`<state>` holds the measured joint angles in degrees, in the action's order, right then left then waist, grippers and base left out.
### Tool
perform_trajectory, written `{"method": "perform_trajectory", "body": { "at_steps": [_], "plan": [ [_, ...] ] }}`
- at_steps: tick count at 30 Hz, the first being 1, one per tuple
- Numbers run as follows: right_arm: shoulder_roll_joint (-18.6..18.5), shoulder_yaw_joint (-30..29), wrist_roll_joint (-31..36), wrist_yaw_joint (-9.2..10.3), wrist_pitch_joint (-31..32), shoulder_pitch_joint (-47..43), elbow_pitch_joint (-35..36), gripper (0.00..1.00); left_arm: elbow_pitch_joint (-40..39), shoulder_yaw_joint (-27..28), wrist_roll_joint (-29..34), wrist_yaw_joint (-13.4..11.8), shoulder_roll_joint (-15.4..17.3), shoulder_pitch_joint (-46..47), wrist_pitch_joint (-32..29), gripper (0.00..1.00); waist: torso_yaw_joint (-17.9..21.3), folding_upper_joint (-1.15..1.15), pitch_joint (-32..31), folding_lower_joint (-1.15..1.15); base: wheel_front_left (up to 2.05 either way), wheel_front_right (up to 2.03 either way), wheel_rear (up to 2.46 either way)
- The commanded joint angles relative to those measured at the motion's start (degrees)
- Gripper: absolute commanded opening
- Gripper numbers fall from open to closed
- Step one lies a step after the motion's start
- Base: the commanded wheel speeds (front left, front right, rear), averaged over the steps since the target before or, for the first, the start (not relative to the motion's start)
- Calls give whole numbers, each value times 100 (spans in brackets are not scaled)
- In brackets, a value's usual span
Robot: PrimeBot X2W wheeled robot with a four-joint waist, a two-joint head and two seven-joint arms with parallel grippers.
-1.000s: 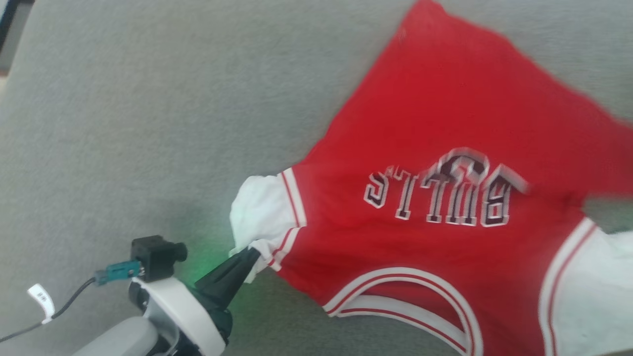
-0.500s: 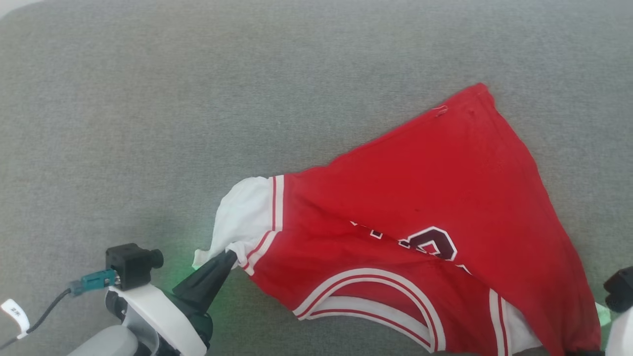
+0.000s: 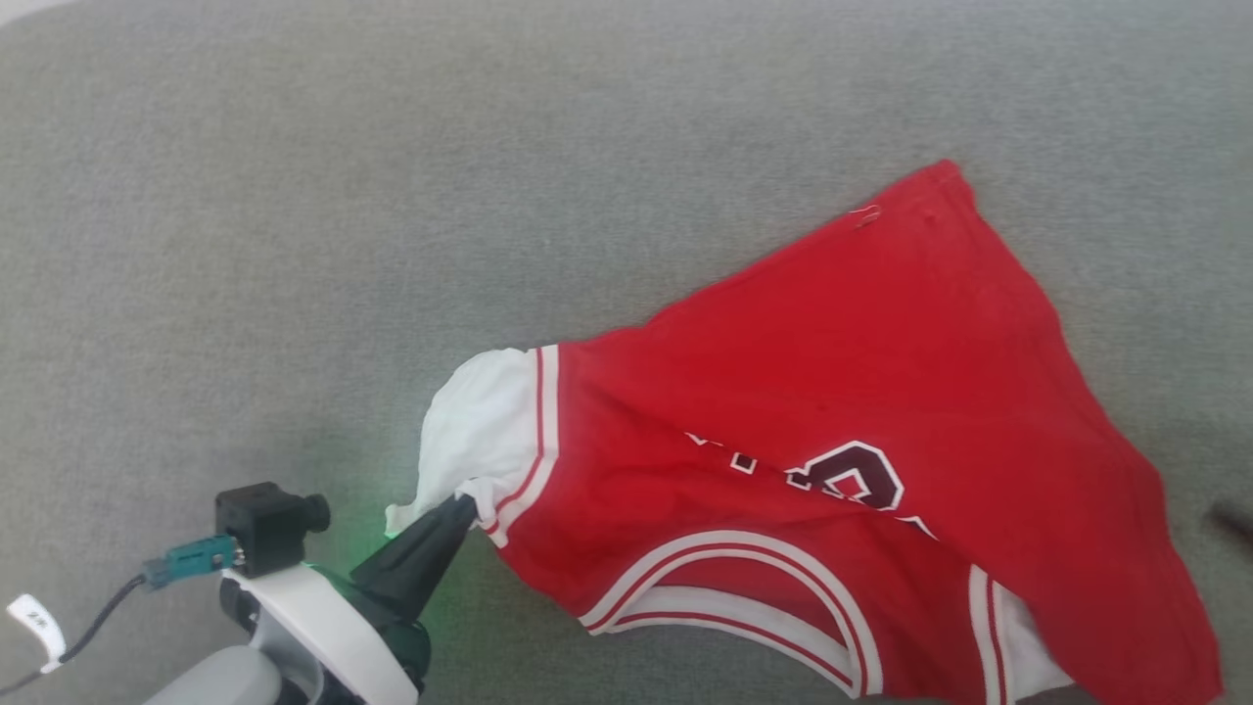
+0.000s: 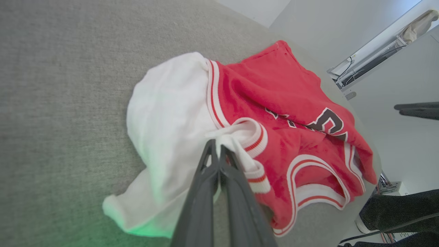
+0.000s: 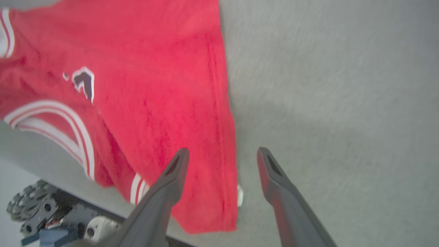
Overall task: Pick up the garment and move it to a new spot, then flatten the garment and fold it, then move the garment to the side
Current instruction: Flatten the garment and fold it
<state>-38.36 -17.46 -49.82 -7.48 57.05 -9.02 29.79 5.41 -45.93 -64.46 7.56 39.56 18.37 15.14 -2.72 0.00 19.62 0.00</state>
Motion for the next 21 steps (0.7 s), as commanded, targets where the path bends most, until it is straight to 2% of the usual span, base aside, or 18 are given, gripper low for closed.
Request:
{"method": "perform_trajectory", "body": {
  "at_steps": [1, 3, 6, 10, 11, 17, 21],
  "plan": [
    [-90, -93, -2, -2, 24, 295, 28, 100, -16, -18, 34, -17, -40, 34, -1, 0, -72, 0, 63, 0, 0, 0, 0],
    [-224, -147, 104, -2, -59, 752, -122, 100, -24, -85, 57, -17, -102, 134, -1, 0, -167, 0, 142, 0, 0, 0, 0],
    [-340, 157, 259, -2, -213, 1646, -477, 100, -7, -214, 80, -18, -183, 294, -1, 0, -328, 0, 317, 0, 0, 0, 0],
    [-411, 878, 552, -1, -305, 2805, -1212, 100, 25, -401, 81, -17, -312, 577, 0, 0, -607, 0, 570, 0, 0, 0, 0],
    [-411, 878, 552, -1, -305, 2805, -1212, 100, 25, -401, 81, -17, -312, 577, 0, 0, -607, 0, 570, 0, 0, 0, 0],
    [-305, 2029, 977, -2, -145, 4215, -2583, 100, 121, -609, 40, -17, -519, 925, -1, 0, -928, 0, 902, 0, 0, 0, 0],
    [-377, 2765, 1253, -1, -173, 4821, -3325, 100, 204, -737, 15, -17, -664, 1080, -1, 0, -1111, 0, 1011, 0, 0, 0, 0]
  ]
}}
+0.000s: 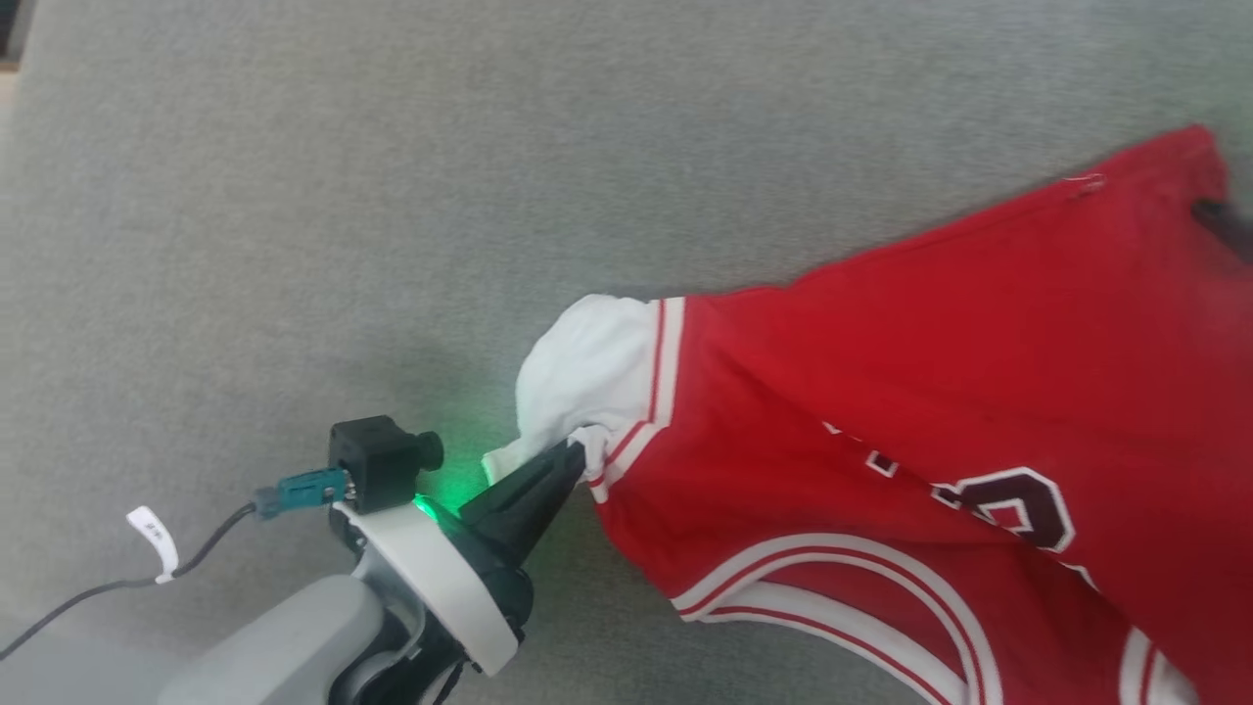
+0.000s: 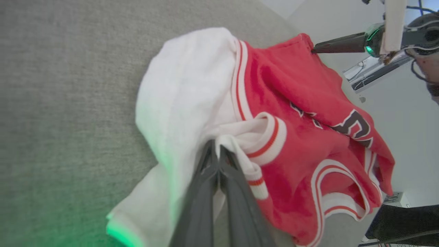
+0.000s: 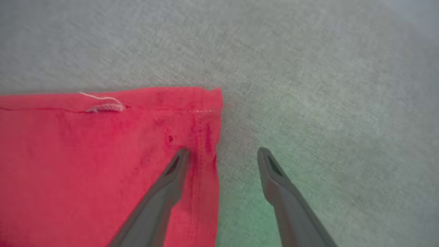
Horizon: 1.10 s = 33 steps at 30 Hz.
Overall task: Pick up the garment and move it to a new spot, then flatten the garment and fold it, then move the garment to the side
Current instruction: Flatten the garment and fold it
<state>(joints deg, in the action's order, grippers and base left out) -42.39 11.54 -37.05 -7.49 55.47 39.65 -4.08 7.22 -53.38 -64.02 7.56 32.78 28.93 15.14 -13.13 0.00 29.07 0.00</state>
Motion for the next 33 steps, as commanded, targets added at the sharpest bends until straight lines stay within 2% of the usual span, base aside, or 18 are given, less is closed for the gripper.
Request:
{"method": "perform_trajectory", "body": {
  "at_steps": [1, 5, 6, 7, 8, 9, 14, 17, 24, 28, 33],
  "plan": [
    [-44, 81, 7, -1, 17, 25, -58, 100, 40, -11, -36, -18, -16, 46, -1, 0, -110, 0, 72, 0, 0, 0, 0],
    [-205, 690, -205, -1, 114, 127, -453, 100, 97, -19, -55, -18, -105, 38, -1, 0, -171, 0, 64, 0, 0, 0, 0],
    [-237, 778, -276, -1, 135, 144, -520, 80, 107, -12, -56, -18, -120, 19, -1, 0, -170, 0, 61, 0, 0, 0, 0],
    [-275, 848, -325, -1, 139, 155, -567, 32, 119, -5, -54, -18, -133, -1, -1, 0, -164, 0, 55, 0, 0, 0, 0],
    [-308, 886, -362, -1, 89, 175, -607, 6, 137, -4, -55, -18, -144, -9, -1, 0, -155, 0, 49, 0, 0, 0, 0],
    [-320, 882, -400, 1, -13, 209, -652, 0, 155, -7, -62, -18, -154, -5, -1, 0, -140, 0, 41, 0, 0, 0, 0],
    [-176, 584, -534, 3, -717, 540, -922, 0, 82, 53, -62, -17, -108, 377, 0, 0, 1, 0, -54, 0, 0, 0, 0],
    [60, 293, -626, 1, -1058, 808, -1194, 0, 31, 149, -85, -18, 38, 721, 0, 0, 140, 0, -157, 0, 0, 0, 0],
    [502, -452, -300, 1, -1942, 1772, -2006, 0, 168, 381, -797, -18, 418, 2163, -6, 0, 598, 0, -212, 0, 0, 0, 0],
    [809, -1046, 204, 2, -2631, 2660, -2660, 0, 681, 547, -1315, -18, 599, 3306, -188, 0, 870, 0, -59, 0, 0, 0, 0],
    [1120, -1666, 802, 12, -3442, 3742, -3398, 0, 1789, 913, -1657, -21, 492, 4836, -378, 0, 1118, 0, 165, 0, 0, 0, 0]
  ]
}}
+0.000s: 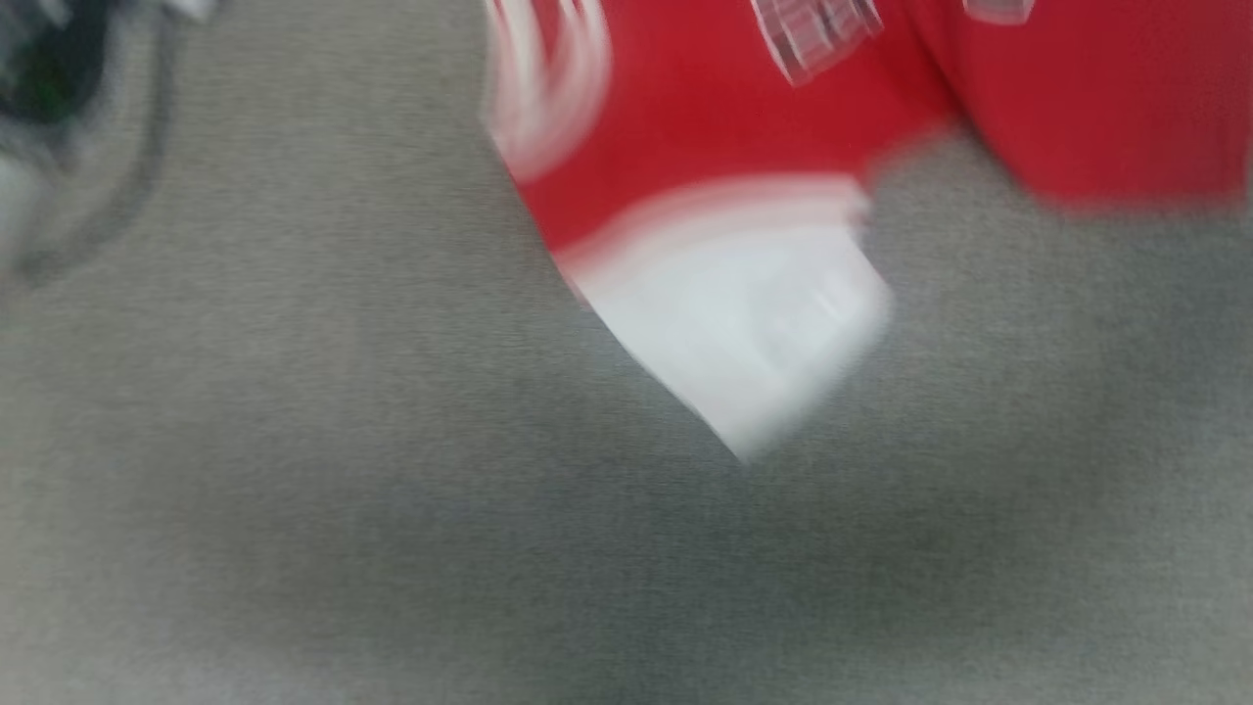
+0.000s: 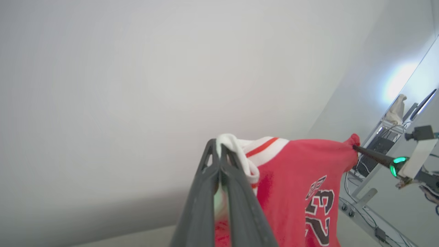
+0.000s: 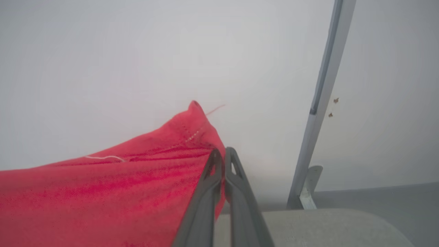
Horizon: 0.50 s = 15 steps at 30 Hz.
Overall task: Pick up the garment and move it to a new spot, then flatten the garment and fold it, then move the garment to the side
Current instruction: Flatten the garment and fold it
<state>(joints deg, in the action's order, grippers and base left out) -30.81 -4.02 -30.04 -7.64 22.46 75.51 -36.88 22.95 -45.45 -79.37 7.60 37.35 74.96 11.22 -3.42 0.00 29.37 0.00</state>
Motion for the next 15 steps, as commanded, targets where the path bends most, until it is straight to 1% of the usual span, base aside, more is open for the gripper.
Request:
{"method": "perform_trajectory", "body": {
  "at_steps": [1, 2, 6, 9, 10, 12, 15],
  "plan": [
    [-12, -217, 206, 30, -284, 355, -246, 0, 441, 215, -166, -25, 14, 536, 9, 0, 192, 0, 165, 0, 0, 0, 0],
    [-12, -217, 206, 30, -284, 355, -246, 0, 441, 215, -166, -25, 14, 536, 9, 0, 192, 0, 165, 0, 0, 0, 0],
    [60, -490, 546, 52, -889, 959, -656, 0, 1154, 536, -215, -38, -98, 1563, 175, 0, 303, 0, 205, 0, 0, 0, 0],
    [97, -672, 708, 57, -1302, 1241, -922, 0, 1309, 833, -366, -39, -196, 2018, 324, 0, 327, 0, 164, 0, 0, 0, 0],
    [128, -664, 719, 57, -1356, 1272, -1014, 0, 1310, 863, -390, -39, -239, 2052, 343, 0, 329, 0, 143, 0, 0, 0, 0],
    [148, -592, 698, 56, -1388, 1207, -1159, 0, 1194, 693, -474, -39, -308, 1869, 206, 0, 317, 0, 99, 0, 0, 0, 0],
    [206, -312, 556, 42, -1383, 919, -1257, 0, 819, 534, -744, -35, -256, 1381, 11, 0, 299, 0, 44, 0, 0, 0, 0]
  ]
}}
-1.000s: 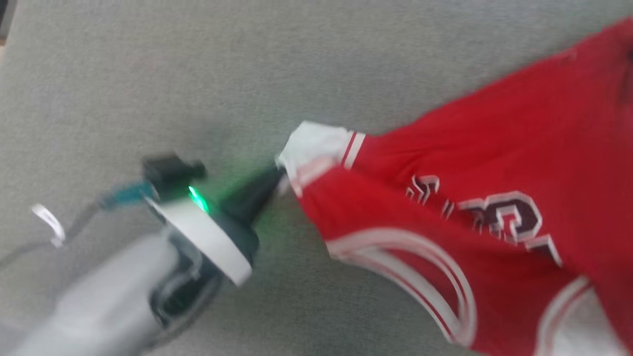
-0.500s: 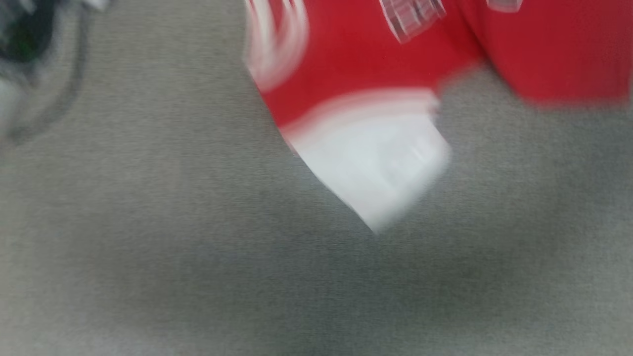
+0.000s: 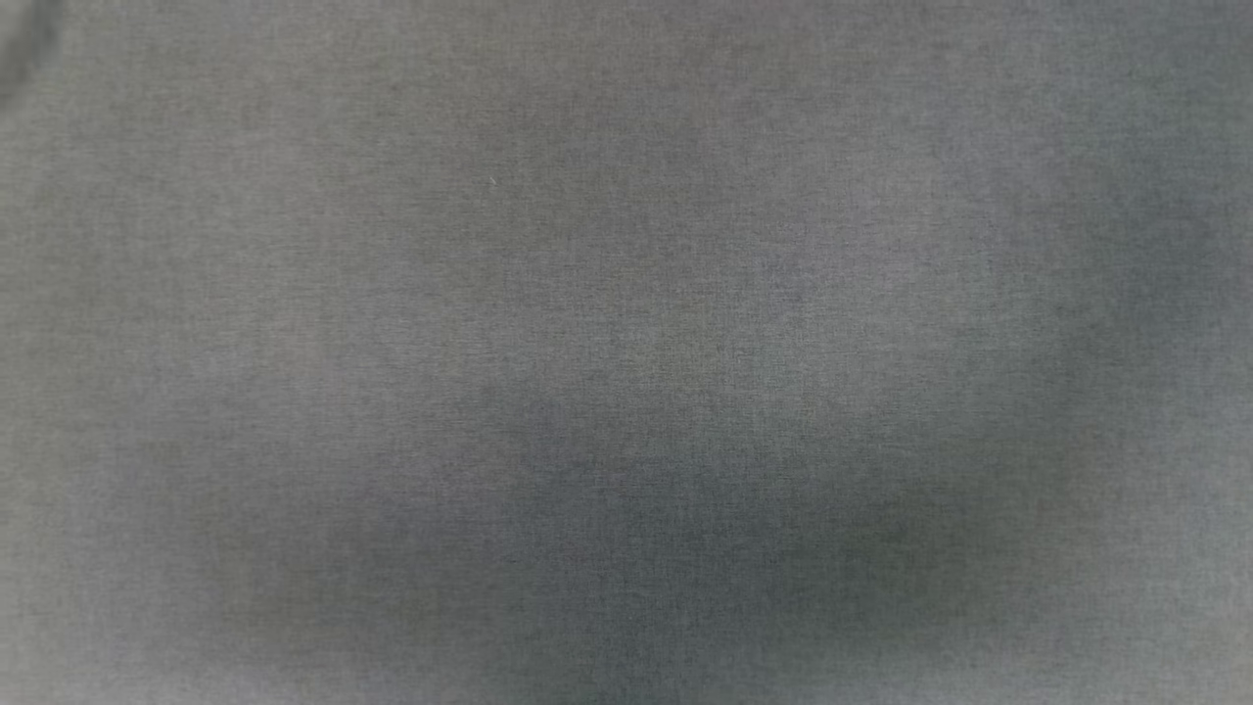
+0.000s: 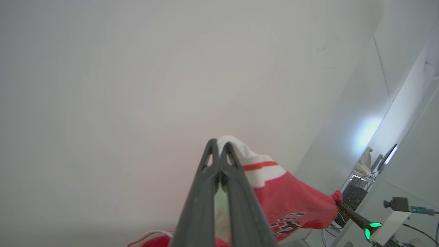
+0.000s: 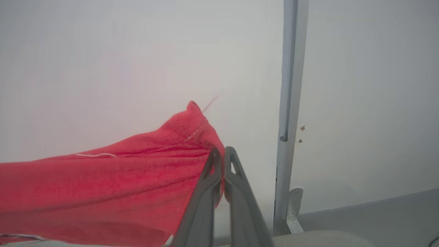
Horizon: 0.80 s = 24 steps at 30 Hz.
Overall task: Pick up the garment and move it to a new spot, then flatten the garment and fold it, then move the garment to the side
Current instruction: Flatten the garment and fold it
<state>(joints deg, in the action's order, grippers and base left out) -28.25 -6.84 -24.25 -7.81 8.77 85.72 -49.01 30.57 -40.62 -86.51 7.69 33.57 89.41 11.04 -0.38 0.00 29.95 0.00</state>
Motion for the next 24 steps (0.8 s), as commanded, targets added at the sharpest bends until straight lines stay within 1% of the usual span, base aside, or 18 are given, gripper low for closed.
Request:
{"method": "perform_trajectory", "body": {
  "at_steps": [1, 5, 8, 11, 12, 13, 15, 19, 24],
  "plan": [
    [-49, 100, -89, 57, 22, -244, -54, 0, -127, 55, -188, -34, 155, -272, -10, 0, -12, 0, -33, 0, 0, 0, 0],
    [-167, 506, -594, 53, 61, -988, 102, 0, -860, -22, -532, -31, 334, -1376, -69, 0, -44, 0, -98, 0, 0, 0, 0],
    [-340, 805, -1040, 41, 144, -1751, 366, 0, -1507, -62, -720, -30, 440, -2310, -25, 0, -78, 0, -183, 0, 0, 0, 0],
    [-569, 1018, -1518, 37, 277, -2635, 774, 0, -2203, 27, -936, -26, 473, -3279, -1, 0, -118, 0, -290, 0, 0, 0, 0],
    [-684, 1124, -1854, 37, 357, -3264, 1116, 0, -2575, 123, -1007, -26, 518, -3926, 47, 0, -113, 0, -377, 0, 0, 0, 0],
    [-751, 1129, -2002, 37, 387, -3558, 1289, 0, -2742, 187, -1022, -25, 518, -4194, 65, 0, -110, 0, -427, 0, 0, 0, 0],
    [-860, 1111, -2277, 37, 429, -4180, 1622, 0, -3053, 298, -973, -25, 560, -4764, 92, 0, -104, 0, -548, 0, 0, 0, 0],
    [-920, 987, -2672, 36, 527, -5366, 2291, 0, -3589, 355, -666, -25, 728, -5817, 194, 0, -78, 0, -776, 0, 0, 0, 0],
    [-828, 734, -2888, 36, 684, -6656, 3145, 0, -3981, 318, -223, -25, 1015, -6909, 340, 0, 6, 0, -995, 0, 0, 0, 0]
  ]
}}
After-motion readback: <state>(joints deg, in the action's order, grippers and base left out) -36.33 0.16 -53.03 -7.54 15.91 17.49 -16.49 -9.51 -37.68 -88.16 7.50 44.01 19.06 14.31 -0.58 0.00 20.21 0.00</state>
